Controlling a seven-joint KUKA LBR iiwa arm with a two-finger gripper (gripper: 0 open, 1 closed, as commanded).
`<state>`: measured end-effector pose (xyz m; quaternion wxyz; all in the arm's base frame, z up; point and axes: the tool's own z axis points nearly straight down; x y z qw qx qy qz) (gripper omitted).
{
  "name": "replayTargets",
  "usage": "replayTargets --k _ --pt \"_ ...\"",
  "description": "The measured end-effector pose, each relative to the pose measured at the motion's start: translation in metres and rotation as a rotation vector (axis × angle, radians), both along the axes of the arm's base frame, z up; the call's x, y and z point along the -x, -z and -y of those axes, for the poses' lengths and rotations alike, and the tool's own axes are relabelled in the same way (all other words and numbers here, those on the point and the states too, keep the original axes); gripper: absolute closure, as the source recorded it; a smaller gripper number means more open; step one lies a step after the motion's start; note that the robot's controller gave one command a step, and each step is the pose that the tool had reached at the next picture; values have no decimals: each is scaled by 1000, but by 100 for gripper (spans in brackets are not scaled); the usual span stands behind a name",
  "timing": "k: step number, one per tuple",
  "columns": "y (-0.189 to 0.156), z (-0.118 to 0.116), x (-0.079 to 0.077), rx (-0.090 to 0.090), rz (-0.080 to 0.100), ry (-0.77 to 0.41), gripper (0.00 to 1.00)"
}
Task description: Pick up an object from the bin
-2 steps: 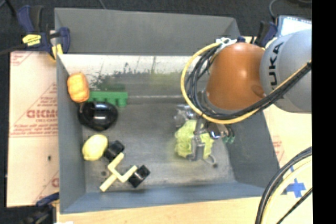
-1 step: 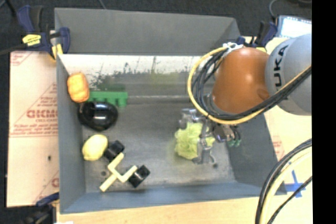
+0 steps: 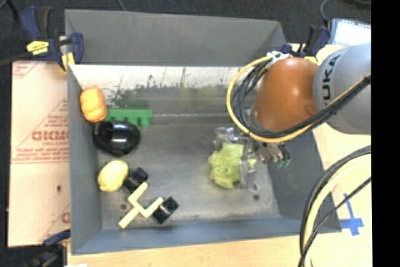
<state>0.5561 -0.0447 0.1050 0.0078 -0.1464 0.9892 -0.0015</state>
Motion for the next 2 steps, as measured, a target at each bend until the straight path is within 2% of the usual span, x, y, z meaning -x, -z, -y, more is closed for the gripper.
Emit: replayTargets --k 1,2 --pt "13 7 -6 0 0 -40 0" --pt "-4 25 -3 -2 -12 -71 0"
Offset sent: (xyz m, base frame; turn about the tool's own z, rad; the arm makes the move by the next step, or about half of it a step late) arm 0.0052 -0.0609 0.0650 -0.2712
